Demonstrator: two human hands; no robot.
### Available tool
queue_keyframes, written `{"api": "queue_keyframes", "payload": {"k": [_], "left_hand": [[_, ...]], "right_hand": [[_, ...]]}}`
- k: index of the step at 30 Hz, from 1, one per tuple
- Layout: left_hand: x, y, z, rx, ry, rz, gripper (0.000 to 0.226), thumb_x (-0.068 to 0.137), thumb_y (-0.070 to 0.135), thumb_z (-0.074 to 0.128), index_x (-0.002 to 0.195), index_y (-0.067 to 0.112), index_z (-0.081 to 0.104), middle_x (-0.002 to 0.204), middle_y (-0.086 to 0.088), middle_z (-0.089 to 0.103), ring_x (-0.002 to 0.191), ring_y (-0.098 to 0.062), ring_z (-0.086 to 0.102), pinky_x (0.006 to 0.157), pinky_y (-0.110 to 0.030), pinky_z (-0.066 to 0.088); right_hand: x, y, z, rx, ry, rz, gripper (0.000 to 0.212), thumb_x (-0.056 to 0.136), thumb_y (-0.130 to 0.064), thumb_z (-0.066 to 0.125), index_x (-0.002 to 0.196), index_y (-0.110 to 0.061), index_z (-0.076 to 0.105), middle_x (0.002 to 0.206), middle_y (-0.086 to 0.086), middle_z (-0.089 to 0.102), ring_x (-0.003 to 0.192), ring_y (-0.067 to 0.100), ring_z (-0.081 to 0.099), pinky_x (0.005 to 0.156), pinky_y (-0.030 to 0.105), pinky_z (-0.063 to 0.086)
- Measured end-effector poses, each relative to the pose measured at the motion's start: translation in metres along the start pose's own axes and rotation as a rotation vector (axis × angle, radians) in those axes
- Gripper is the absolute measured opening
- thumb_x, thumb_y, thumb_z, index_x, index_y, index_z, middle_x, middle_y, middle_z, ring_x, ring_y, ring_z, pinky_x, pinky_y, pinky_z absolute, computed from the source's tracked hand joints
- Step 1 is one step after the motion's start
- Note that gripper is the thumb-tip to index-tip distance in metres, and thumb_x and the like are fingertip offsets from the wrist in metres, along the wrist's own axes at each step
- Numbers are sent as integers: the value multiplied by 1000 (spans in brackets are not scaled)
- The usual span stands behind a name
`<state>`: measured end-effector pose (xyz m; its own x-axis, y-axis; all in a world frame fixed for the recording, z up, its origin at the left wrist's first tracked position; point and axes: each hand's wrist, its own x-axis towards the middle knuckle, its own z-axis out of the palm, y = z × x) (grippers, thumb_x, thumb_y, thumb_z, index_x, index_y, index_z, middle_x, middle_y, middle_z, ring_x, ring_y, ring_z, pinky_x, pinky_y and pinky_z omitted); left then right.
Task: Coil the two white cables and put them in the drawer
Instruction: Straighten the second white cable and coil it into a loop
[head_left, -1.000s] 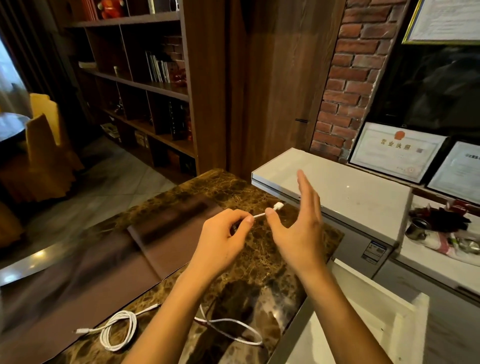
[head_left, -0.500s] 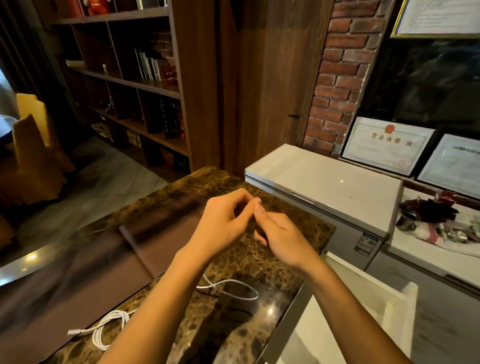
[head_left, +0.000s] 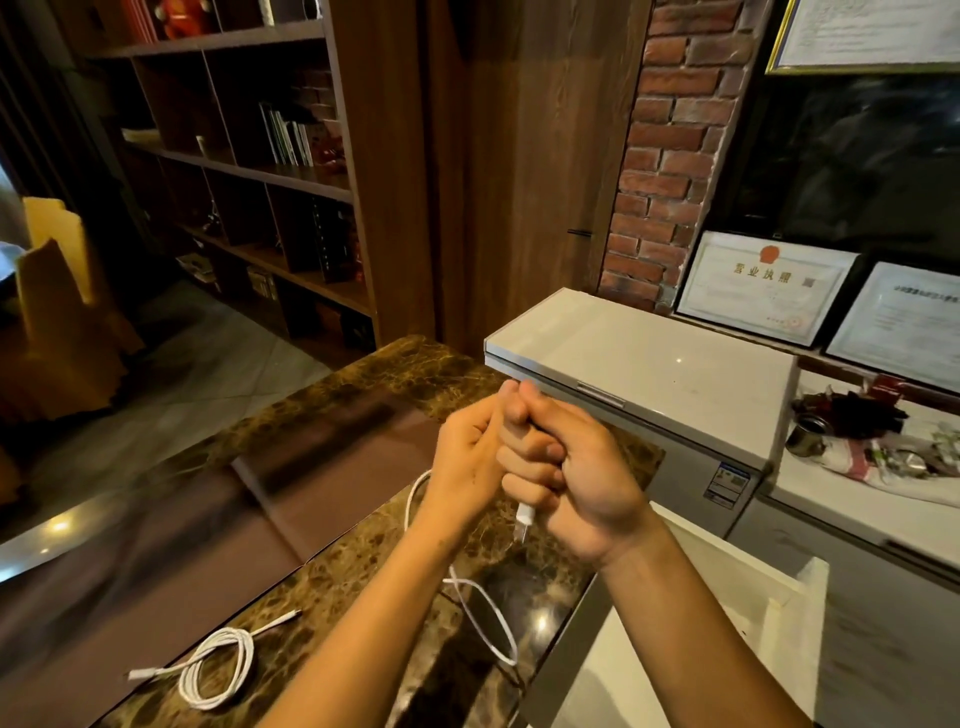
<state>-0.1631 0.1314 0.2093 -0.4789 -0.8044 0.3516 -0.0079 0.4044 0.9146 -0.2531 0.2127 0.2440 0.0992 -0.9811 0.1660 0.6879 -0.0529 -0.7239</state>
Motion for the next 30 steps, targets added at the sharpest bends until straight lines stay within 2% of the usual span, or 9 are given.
{"api": "queue_keyframes", "payload": {"k": [2,4,6,11,16,18,21,25,30], "left_hand": [[-12,-3,7,-43,33,-2,37,105,9,51,74,24,65,66,9,68,65,-5,61,60,-29,50],[-20,-1,11,-59,62,56,34,104,5,48,85,25,69,78,4,73,73,-13,66,67,-34,54],[-26,2,15,6,66,96,29,99,9,47,89,28,68,86,5,72,75,-9,64,68,-28,51],[-36,2,19,229,-32,36,22,102,11,48,81,12,55,68,4,54,59,-6,42,56,-24,33],[-44,19,19,336,-73,18,38,106,23,47,68,24,41,60,11,43,56,-3,44,55,-17,33],[-43,24,12,409,-99,21,36,106,28,45,72,21,50,59,9,46,58,-4,47,56,-17,35],[-46,32,5,509,-166,30,33,107,33,42,89,17,65,65,7,57,60,-8,51,58,-18,37],[-45,42,-4,618,-176,70,37,107,34,43,84,13,64,67,0,62,62,-17,55,58,-27,34],[-32,51,-24,756,-217,150,35,103,38,47,83,19,68,68,1,65,61,-14,56,59,-32,40]], "right_hand": [[7,-6,-1,20,8,-21,30,105,-30,42,87,-11,56,54,-8,32,40,3,25,36,17,22],[13,-12,-2,39,36,-29,31,106,-30,40,89,-10,57,54,-8,34,39,2,28,36,17,23],[17,-18,-2,42,83,-43,29,103,-31,42,89,-10,57,53,-8,34,38,3,28,36,17,22],[28,-32,-3,-13,183,-84,32,106,-31,41,90,-10,59,53,-8,35,39,4,28,39,18,20],[35,-38,-7,-142,285,-140,31,108,-30,40,96,-7,59,56,-6,38,43,5,29,40,19,24],[34,-37,-10,-213,320,-154,32,108,-30,40,98,-7,59,57,-5,40,44,6,31,41,19,25],[35,-35,-14,-292,354,-174,32,107,-31,40,99,-7,59,58,-4,42,46,6,33,43,21,26],[35,-29,-13,-403,330,-166,34,108,-31,37,97,-7,59,61,-2,43,49,7,34,46,23,27],[31,-21,-11,-736,265,-139,41,109,-33,35,92,-10,64,65,0,58,54,9,47,48,21,38]]}}
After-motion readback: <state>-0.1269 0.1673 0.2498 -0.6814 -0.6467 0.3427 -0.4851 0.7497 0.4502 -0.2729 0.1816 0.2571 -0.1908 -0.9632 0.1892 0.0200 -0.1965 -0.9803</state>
